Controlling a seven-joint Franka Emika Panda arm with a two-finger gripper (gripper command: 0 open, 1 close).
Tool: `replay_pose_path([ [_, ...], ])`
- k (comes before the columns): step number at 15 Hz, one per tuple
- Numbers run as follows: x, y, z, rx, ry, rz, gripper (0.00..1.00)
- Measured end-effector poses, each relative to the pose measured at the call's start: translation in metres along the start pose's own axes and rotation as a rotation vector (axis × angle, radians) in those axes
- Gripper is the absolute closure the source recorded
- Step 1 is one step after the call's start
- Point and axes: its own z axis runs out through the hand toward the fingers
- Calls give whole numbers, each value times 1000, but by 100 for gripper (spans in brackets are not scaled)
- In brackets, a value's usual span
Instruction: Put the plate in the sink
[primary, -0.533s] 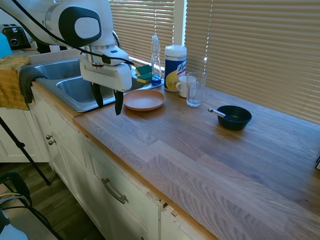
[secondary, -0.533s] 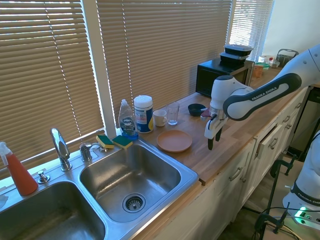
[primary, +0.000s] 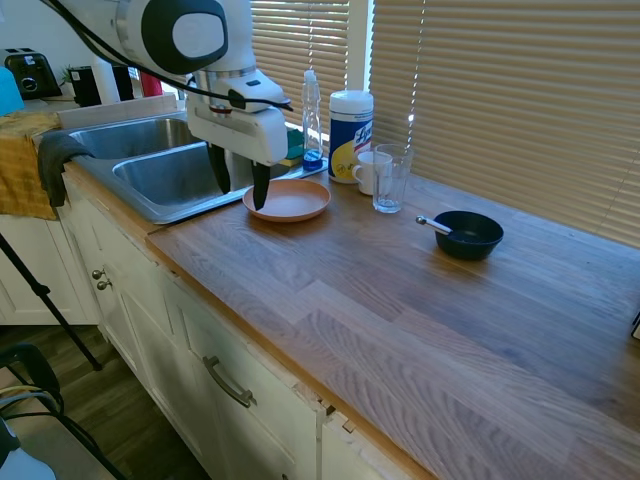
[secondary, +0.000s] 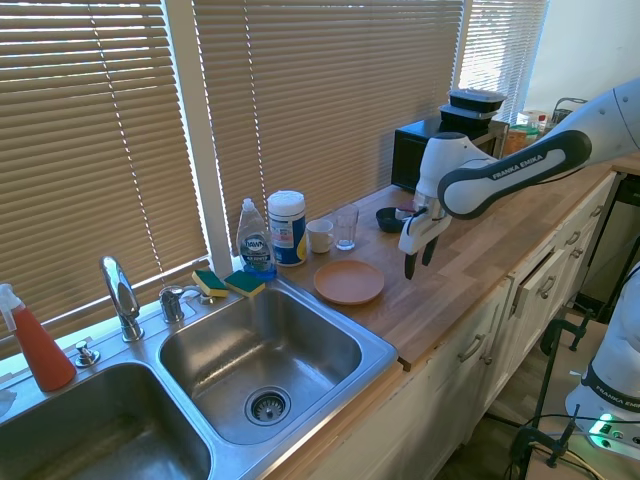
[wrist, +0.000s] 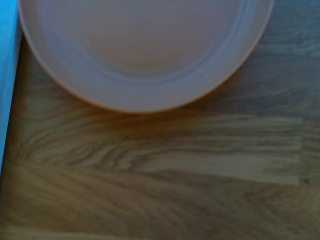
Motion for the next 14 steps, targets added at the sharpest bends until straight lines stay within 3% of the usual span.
replay_pose_path([
  [6, 66, -32, 21, 78, -70, 78, 0],
  [14, 126, -78, 76, 112, -133, 184, 0],
])
